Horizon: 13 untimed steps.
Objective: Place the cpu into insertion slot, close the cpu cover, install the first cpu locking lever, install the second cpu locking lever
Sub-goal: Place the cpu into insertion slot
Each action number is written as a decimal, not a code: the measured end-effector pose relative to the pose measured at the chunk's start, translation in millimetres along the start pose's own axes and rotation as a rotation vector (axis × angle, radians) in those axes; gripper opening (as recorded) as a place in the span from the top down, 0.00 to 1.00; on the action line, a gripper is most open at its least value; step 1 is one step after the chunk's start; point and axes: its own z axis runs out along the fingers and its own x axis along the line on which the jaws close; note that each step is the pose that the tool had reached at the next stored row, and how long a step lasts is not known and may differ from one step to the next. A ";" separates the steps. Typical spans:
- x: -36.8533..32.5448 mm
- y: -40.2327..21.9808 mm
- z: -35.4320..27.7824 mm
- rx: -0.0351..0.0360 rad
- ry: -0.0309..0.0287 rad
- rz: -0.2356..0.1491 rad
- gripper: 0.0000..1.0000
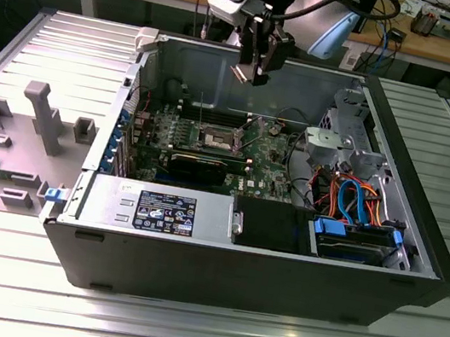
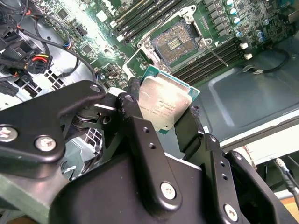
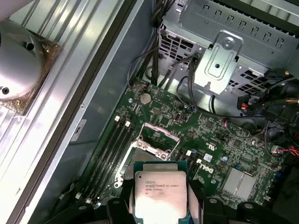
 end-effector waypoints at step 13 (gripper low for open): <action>0.0 0.0 0.1 -0.0006 -0.0024 0.027 0.45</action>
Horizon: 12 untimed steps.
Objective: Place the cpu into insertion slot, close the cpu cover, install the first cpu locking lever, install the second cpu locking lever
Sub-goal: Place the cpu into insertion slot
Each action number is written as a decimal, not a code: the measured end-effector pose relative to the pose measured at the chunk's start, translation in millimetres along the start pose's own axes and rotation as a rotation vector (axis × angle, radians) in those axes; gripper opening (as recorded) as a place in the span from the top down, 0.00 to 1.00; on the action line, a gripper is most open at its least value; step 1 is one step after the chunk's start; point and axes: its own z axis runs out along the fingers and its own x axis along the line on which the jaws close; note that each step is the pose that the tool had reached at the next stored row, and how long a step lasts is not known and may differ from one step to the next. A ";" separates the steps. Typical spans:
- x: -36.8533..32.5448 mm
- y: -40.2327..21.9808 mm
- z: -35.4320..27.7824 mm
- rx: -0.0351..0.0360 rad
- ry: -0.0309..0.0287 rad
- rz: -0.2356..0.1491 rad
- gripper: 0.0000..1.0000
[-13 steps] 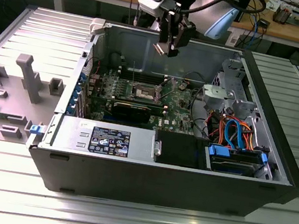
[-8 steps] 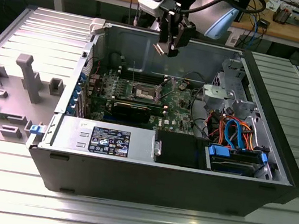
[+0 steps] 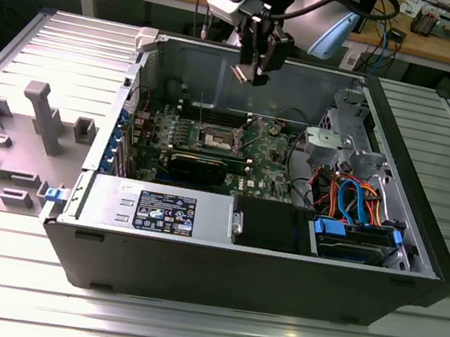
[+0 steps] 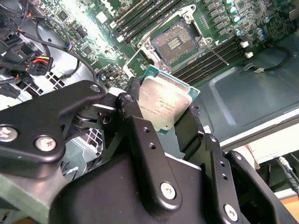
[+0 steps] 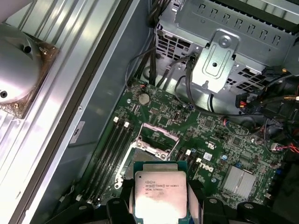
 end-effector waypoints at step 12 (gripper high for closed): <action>0.0 0.0 0.0 -0.0002 -0.0013 0.015 0.45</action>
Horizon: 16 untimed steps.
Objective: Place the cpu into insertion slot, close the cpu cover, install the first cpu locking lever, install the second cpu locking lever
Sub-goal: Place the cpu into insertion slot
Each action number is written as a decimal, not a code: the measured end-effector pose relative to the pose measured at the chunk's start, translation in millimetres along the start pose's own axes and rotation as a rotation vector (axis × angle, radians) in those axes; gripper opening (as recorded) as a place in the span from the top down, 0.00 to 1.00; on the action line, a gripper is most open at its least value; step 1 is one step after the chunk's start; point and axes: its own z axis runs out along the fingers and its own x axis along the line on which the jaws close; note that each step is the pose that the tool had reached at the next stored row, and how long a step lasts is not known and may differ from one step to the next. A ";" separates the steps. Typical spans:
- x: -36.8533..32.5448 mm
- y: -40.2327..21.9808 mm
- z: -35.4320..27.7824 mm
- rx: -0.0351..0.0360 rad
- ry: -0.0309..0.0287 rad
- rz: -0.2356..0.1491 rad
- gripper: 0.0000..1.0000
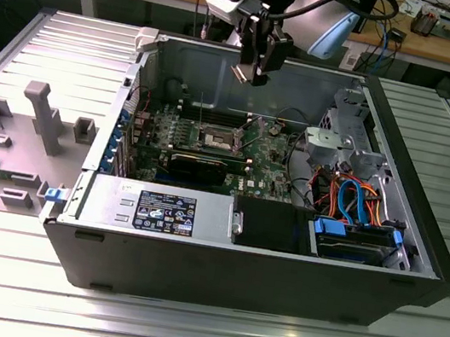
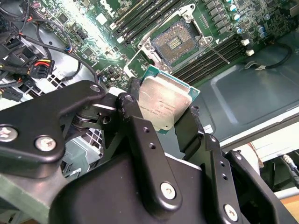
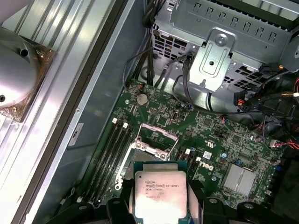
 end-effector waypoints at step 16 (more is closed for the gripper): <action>0.0 0.0 0.2 -0.0022 -0.0100 0.111 0.45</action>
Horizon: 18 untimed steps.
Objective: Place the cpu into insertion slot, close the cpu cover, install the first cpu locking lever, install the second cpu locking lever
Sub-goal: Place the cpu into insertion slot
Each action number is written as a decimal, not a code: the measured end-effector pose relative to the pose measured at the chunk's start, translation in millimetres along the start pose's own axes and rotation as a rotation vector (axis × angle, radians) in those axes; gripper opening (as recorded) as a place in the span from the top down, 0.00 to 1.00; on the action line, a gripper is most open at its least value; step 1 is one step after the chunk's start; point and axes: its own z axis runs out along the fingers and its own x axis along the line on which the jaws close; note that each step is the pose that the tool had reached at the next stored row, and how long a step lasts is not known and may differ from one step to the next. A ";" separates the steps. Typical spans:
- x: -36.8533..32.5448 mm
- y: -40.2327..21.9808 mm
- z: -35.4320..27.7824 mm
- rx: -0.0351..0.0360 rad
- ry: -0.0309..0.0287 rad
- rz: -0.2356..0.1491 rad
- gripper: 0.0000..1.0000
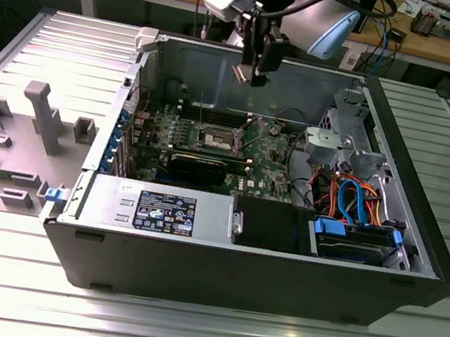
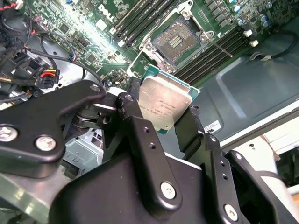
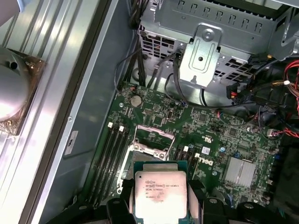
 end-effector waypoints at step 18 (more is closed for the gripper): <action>0.0 0.0 0.1 -0.0007 -0.0035 0.039 0.45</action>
